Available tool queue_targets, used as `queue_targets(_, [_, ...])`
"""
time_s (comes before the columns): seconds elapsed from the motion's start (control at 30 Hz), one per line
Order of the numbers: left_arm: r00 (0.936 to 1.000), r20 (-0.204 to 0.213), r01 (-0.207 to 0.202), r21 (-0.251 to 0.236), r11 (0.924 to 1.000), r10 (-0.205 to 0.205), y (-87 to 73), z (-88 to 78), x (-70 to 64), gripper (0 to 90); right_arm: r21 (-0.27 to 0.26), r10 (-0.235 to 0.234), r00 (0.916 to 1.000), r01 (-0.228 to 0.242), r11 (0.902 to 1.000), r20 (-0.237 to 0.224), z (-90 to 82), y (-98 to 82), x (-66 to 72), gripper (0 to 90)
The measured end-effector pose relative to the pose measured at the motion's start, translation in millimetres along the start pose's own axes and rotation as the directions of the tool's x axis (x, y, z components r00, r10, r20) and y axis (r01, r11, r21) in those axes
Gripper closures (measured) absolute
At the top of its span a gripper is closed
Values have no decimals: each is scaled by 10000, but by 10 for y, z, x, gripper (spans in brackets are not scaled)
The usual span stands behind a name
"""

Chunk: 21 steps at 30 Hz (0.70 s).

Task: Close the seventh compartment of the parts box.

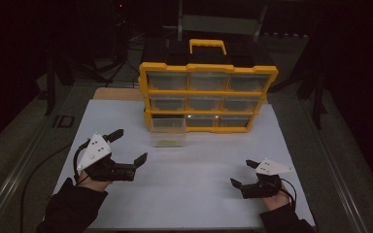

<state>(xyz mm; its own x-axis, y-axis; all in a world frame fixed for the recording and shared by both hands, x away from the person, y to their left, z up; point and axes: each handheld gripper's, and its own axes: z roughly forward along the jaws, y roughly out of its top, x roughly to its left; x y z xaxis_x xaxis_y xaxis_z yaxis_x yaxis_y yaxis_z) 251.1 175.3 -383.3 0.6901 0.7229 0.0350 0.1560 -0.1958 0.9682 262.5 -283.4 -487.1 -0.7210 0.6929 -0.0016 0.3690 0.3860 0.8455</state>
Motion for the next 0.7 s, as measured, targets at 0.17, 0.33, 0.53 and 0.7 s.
queue_targets(0.17, [9999, -94, -108, 118, 9999, 109, -27, 111, -84, 12, 6, -29, 10000, 29, 10000, -54, 6, 1, 4, 91])
queue_targets(0.33, [9996, -253, -120, 312, 9994, 128, -96, 230, -142, 13, -32, -47, 10000, 47, 10000, -59, 6, 3, 5, 91])
queue_targets(0.53, [9996, -280, 105, 352, 9993, -95, -206, 352, -166, 18, -58, -28, 10000, 28, 10000, -72, 3, 1, 4, 91])
queue_targets(0.7, [9995, -161, 275, 539, 9982, -267, -332, 470, -173, 31, -36, -69, 9999, 68, 10000, -83, 7, 1, 9, 91])
